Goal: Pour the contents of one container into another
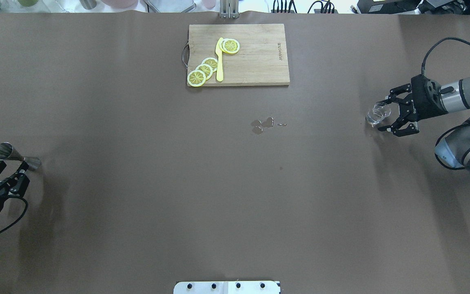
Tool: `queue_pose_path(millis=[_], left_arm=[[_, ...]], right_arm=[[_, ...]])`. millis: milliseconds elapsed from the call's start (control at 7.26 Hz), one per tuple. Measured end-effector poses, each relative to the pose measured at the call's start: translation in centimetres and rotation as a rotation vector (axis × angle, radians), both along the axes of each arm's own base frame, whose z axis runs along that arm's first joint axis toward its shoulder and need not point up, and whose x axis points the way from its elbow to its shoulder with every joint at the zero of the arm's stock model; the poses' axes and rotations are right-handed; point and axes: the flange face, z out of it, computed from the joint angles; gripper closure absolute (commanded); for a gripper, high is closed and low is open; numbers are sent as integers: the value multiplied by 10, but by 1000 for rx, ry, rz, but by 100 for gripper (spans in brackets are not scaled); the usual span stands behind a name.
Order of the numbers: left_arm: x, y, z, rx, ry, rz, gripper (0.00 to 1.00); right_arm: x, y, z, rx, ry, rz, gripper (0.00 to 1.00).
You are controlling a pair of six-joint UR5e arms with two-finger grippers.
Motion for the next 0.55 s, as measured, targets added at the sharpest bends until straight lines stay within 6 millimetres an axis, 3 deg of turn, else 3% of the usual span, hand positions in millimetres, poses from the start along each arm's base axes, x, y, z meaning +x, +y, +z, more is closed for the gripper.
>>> queue_pose_path(millis=[276,551], left_arm=[[5,-3,-2,4,-12,-17,34],[6,-7,-5,12,-10,-40,42]], right_arm=[[-1,-1,3,-3,3,1,16],[-1,-1,3,-4,3,1,17]])
